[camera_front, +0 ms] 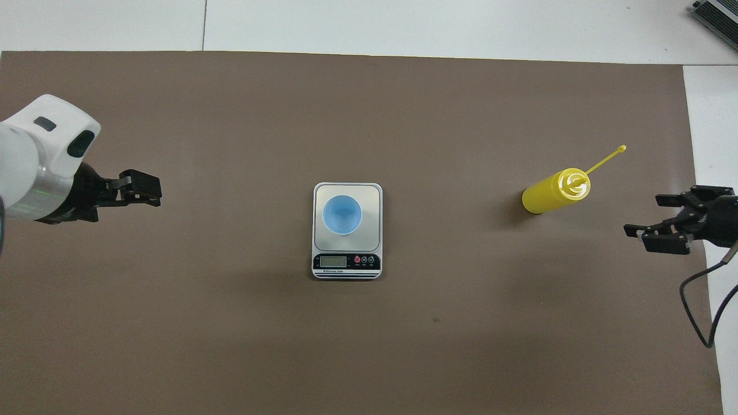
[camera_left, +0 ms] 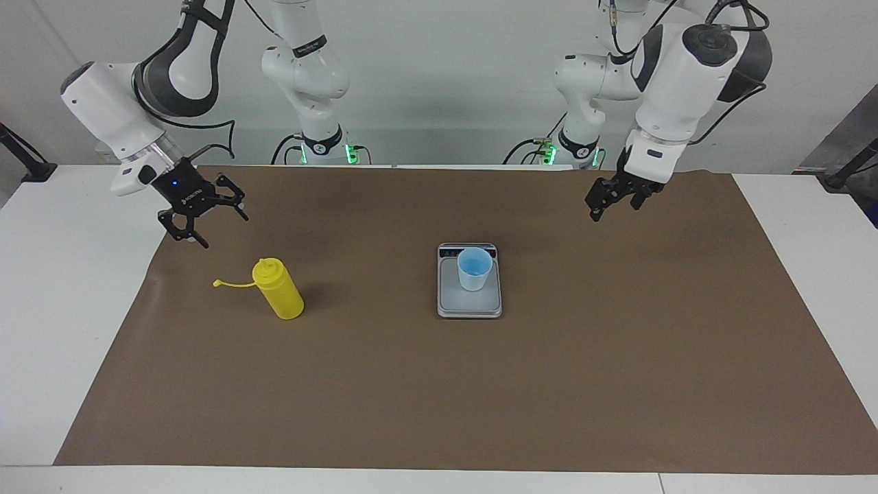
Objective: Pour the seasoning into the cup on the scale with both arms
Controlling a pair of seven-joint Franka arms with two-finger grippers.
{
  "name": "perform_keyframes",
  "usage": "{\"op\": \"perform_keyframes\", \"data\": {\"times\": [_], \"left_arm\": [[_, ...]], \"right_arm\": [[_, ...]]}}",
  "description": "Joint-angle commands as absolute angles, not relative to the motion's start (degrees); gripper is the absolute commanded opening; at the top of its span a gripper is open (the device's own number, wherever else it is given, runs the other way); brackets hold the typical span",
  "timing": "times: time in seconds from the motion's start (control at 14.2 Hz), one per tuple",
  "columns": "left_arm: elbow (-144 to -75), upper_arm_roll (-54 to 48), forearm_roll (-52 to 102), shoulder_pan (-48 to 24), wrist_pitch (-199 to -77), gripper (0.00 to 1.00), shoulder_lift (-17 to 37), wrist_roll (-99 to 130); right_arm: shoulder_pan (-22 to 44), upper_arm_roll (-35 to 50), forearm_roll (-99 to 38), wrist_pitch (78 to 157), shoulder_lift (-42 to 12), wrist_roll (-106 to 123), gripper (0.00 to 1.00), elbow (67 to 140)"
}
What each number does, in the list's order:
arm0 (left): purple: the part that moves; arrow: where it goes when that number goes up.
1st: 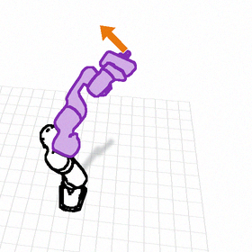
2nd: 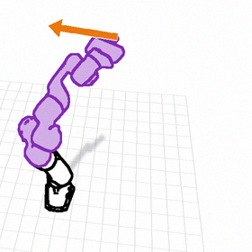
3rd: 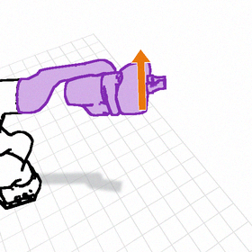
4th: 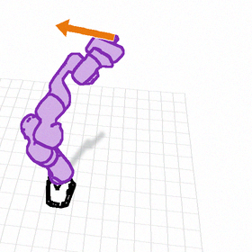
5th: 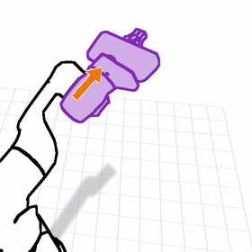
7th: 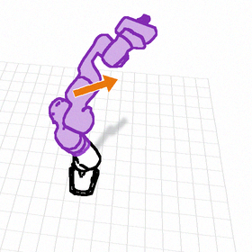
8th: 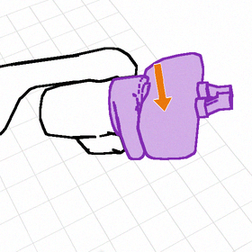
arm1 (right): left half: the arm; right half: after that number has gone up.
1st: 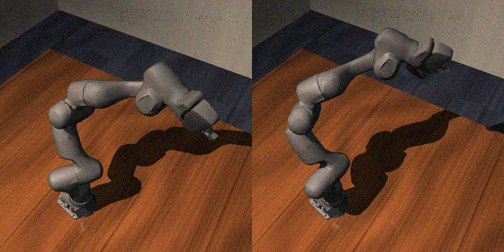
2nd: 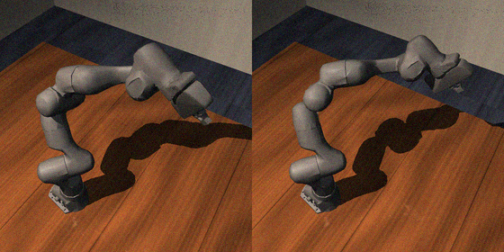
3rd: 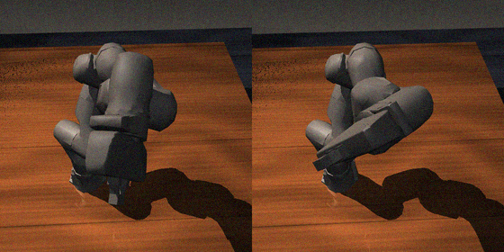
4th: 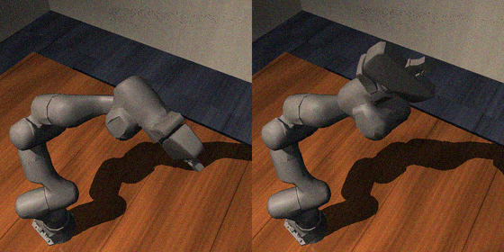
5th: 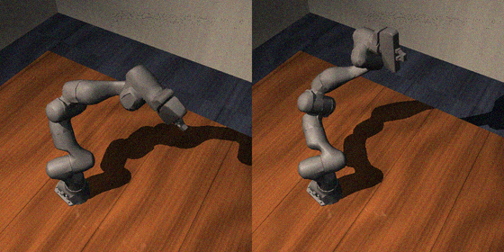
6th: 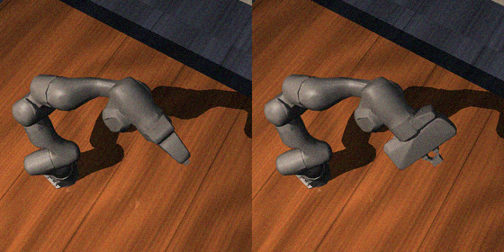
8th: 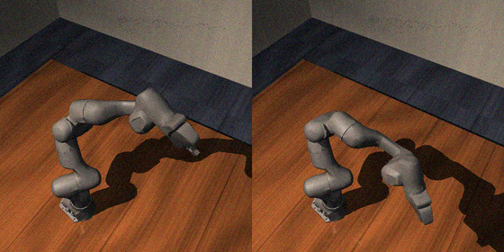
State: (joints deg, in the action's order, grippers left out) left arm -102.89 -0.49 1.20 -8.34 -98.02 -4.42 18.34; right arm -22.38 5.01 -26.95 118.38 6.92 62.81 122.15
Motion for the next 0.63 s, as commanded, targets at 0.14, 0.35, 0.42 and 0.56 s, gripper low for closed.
{"op": "perform_keyframes", "data": {"times": [0.14, 0.35, 0.42, 0.56], "left_arm": [[-100.9, -0.62, 1.76, -4.49, -94.49, 1.0, -4.39, 8.37], [-101.07, -0.62, 1.67, -4.39, -94.22, 1.0, -4.57, 6.07], [-101.16, -0.62, 1.67, -4.39, -94.22, 1.0, -4.66, 5.8], [-101.16, -0.62, 1.67, -4.39, -94.31, 1.0, -4.66, 5.36]], "right_arm": [[-23.03, 9.48, -18.39, 115.94, 7.47, 46.63, 1.0, 116.82], [-23.03, 13.18, -11.35, 110.67, 7.38, 27.93, 1.0, 110.85], [-23.03, 14.05, -10.12, 109.44, 7.12, 22.55, 1.0, 109.09], [-23.03, 15.64, -7.83, 108.02, 7.12, 14.8, 1.0, 107.32]]}}
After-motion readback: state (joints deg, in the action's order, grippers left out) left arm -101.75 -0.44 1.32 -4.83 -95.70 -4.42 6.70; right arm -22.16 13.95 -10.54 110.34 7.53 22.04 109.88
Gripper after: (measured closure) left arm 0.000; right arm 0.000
